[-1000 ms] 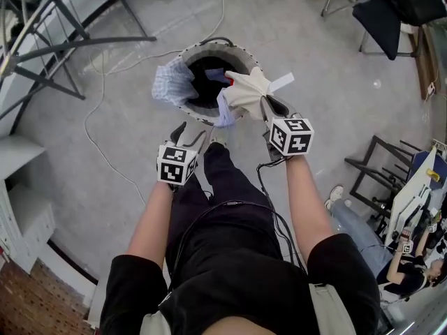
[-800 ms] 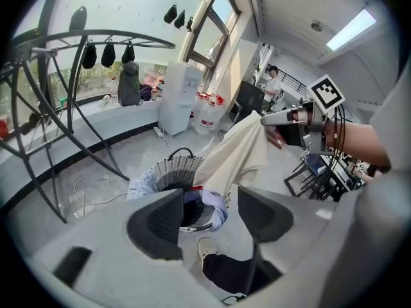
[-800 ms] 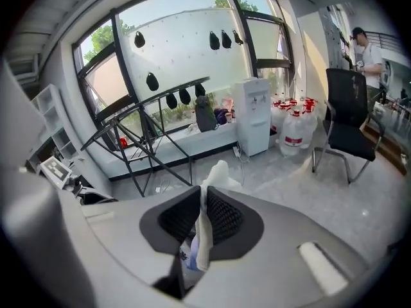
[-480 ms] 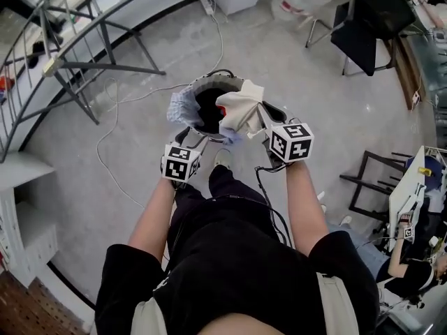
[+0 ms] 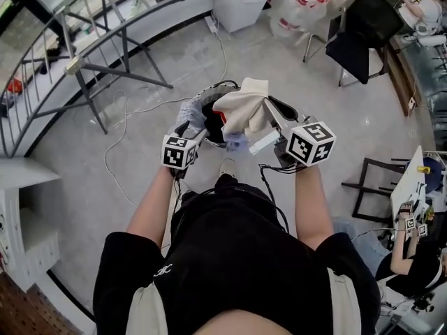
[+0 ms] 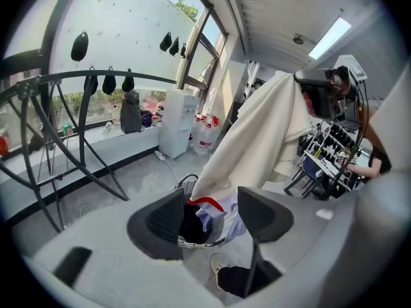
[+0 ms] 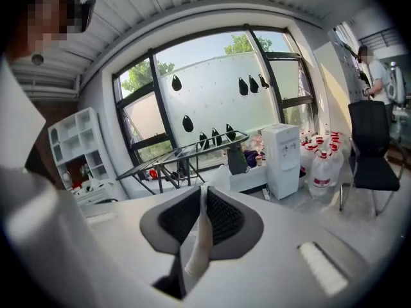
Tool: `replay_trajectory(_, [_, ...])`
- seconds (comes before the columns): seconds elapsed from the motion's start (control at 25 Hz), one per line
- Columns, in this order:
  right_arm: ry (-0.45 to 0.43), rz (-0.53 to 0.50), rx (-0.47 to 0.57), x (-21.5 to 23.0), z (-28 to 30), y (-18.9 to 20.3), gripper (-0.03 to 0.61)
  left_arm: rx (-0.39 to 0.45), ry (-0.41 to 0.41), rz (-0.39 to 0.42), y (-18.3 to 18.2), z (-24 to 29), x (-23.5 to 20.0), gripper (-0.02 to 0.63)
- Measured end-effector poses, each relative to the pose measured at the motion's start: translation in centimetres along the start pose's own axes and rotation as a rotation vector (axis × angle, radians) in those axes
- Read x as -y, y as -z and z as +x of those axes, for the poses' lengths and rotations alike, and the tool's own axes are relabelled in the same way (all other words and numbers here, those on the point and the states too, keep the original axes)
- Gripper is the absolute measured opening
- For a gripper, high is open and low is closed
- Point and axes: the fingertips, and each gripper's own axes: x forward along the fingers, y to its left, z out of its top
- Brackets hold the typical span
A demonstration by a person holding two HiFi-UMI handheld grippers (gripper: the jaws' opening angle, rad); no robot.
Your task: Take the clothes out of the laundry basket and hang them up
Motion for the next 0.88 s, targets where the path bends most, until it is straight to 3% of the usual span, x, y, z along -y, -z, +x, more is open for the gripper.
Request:
replay_trajectory(0.16, [-0.073,0.012,0.081,-2.6,-2.6,-3.3,0.046,0.035,0.045,0.027,-0.6,0.3,-0.5,0.268])
replay_trajectory(0.36, [-0.120,-0.054,0.124,-4.7,-5.2,-5.6,0.046,0.031,0.087,0.071,-0.7,2.0,-0.5,0.264])
replay_trajectory(0.6, [-0.152,-0.142,0.104,-7.1,-6.2,-6.3,0.046,-0.097,0.122,0.159,1.1,6.9,-1.5,0.250])
replay_trajectory(0.76, [-0.155,-0.169,0.108,-7.7,-7.1,-6.7,0.046,-0.125,0.188,0.259,0.6,9.5,0.8,0.256])
replay_trajectory(0.8, [-0.156,-0.173,0.114,-7.6,-7.4,-6.9,0.046,-0.128,0.196,0.282,0.4,9.8,1.2,0.243])
replay_trajectory(0.88, [-0.150,-0.177,0.125,-7.3,-7.8,-7.4,0.047,-0.130,0.199,0.305,0.2,10.1,1.4,0.141])
